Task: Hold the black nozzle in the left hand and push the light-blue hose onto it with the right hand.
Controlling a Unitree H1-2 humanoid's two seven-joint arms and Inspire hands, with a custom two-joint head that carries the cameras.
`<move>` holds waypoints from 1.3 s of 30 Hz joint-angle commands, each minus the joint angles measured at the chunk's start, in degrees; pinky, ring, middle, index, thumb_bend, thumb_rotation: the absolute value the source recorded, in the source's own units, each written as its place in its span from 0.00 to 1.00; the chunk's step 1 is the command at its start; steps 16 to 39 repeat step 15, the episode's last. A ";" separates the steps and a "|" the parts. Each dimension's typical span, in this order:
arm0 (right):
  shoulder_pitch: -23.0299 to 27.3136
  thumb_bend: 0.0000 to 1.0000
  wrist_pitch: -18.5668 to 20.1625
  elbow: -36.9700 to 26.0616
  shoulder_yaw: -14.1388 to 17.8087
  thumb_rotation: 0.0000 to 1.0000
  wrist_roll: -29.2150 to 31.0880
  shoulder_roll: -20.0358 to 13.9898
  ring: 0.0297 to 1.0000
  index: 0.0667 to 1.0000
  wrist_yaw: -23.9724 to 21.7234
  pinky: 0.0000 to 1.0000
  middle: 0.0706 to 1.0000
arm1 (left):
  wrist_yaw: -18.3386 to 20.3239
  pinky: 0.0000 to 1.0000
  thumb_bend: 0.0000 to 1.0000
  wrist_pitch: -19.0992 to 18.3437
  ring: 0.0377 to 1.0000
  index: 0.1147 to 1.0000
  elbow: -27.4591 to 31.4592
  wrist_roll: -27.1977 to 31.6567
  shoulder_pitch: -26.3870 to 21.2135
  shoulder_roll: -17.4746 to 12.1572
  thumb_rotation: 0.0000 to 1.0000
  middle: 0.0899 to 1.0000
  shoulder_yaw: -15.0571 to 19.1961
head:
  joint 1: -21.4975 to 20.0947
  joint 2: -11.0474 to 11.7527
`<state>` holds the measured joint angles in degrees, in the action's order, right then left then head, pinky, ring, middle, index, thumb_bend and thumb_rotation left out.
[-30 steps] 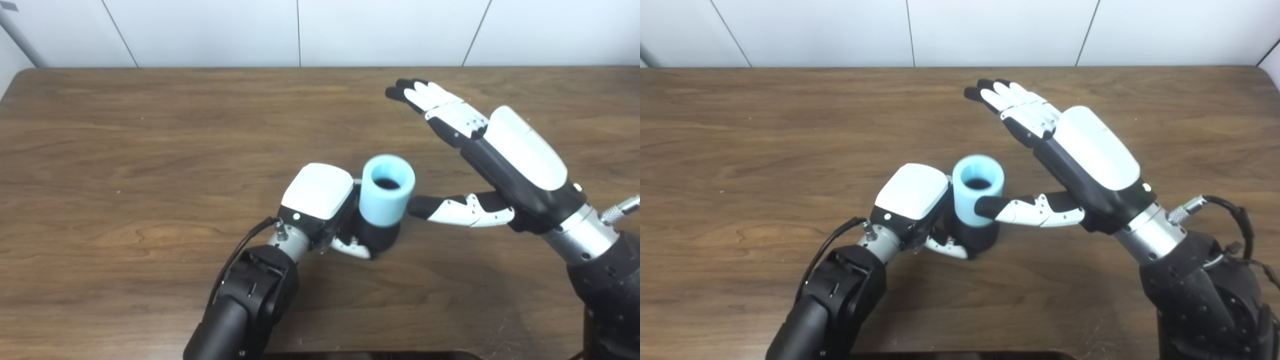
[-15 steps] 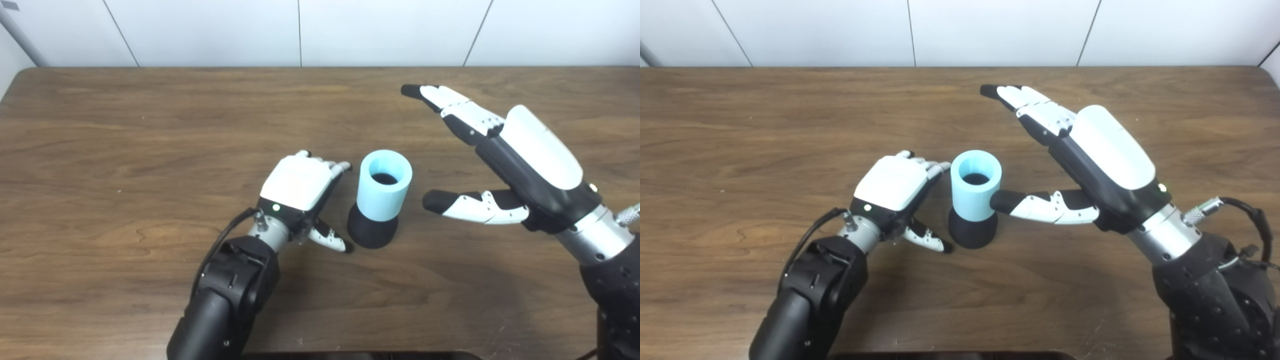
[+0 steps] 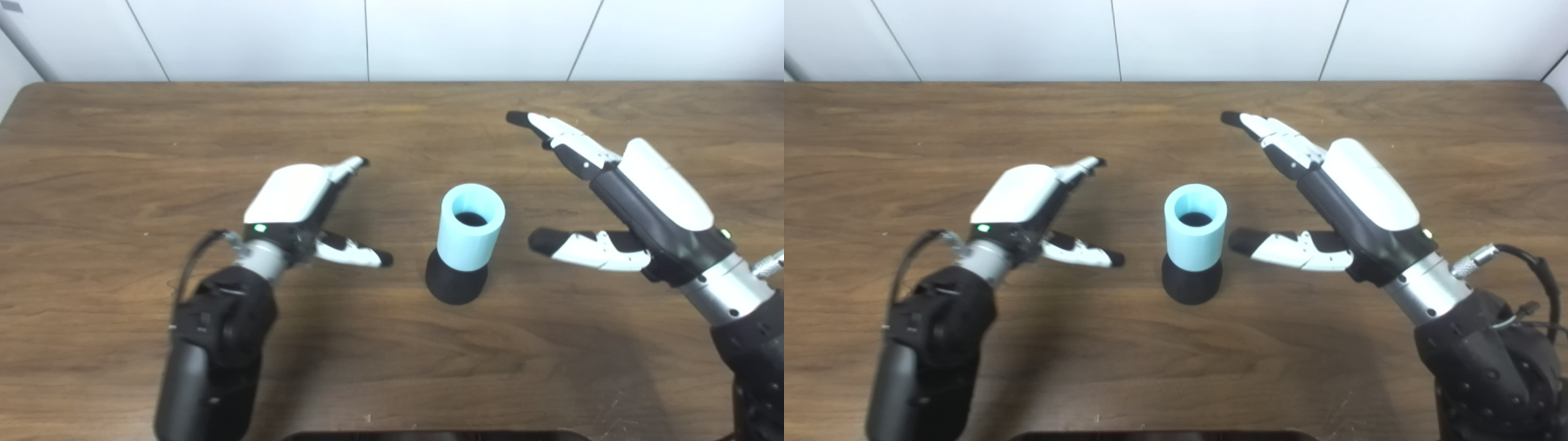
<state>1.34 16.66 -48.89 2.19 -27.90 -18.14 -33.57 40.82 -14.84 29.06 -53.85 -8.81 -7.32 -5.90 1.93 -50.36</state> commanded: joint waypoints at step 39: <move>-4.32 0.59 -0.88 13.39 0.08 1.00 4.13 11.25 0.87 0.92 17.27 0.77 0.91 | -21.40 0.74 0.67 -2.45 0.81 0.84 2.59 30.80 8.57 2.34 0.48 0.83 16.08 | -0.99 0.30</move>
